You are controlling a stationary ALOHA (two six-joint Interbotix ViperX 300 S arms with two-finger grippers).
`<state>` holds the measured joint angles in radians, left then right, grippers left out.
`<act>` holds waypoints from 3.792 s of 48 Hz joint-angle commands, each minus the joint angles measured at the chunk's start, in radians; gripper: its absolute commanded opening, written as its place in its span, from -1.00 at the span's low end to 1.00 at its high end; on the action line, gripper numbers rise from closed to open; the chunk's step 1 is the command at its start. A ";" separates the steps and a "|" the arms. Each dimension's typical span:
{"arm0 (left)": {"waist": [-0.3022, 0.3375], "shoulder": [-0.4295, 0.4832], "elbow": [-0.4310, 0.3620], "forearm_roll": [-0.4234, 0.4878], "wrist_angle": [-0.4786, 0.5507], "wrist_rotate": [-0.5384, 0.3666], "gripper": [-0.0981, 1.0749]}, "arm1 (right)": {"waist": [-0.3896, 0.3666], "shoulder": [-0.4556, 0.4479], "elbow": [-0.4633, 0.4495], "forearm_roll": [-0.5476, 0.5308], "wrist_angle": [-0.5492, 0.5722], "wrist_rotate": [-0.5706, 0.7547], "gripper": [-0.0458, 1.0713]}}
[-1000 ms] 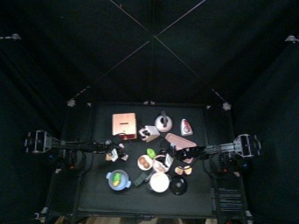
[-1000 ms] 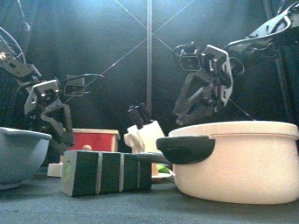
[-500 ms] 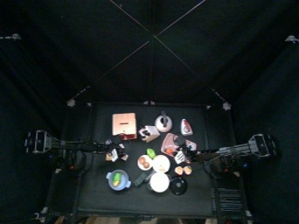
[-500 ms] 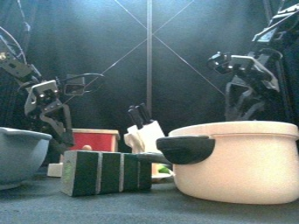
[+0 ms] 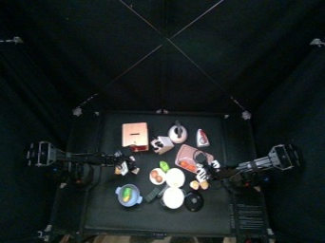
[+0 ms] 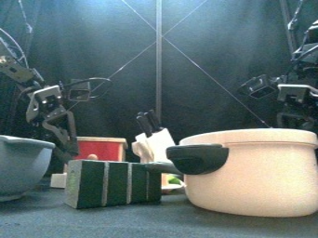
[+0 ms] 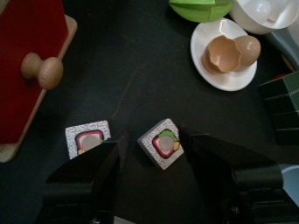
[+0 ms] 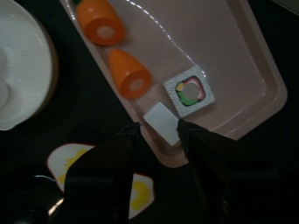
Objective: Grab white sushi piece from plate
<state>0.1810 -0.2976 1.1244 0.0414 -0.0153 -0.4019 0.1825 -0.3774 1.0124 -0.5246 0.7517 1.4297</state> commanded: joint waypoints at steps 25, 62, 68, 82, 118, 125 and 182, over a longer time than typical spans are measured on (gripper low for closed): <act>0.005 0.003 -0.023 0.003 -0.006 0.000 0.64 | -0.008 0.046 0.038 0.002 -0.080 0.000 0.48; 0.008 0.003 -0.020 0.003 -0.008 0.000 0.64 | -0.008 -0.023 0.035 -0.048 -0.063 0.000 0.48; 0.008 0.003 -0.020 0.003 -0.008 0.002 0.64 | -0.008 -0.020 0.051 -0.044 -0.075 0.002 0.48; 0.009 0.005 -0.020 0.003 -0.008 0.002 0.64 | -0.009 -0.009 0.067 -0.044 -0.091 0.002 0.48; 0.011 0.005 -0.018 0.003 -0.006 0.003 0.64 | -0.011 -0.041 0.078 -0.091 -0.087 0.002 0.48; 0.011 0.003 -0.018 0.003 -0.006 0.003 0.64 | -0.011 -0.038 0.084 -0.086 -0.097 0.002 0.48; 0.000 0.005 -0.029 0.003 -0.008 0.003 0.64 | -0.018 -0.069 0.060 -0.098 -0.149 0.000 0.07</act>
<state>0.1856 -0.2930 1.1229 0.0430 -0.0169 -0.4004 0.1611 -0.4080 1.0983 -0.6105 0.6029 1.4297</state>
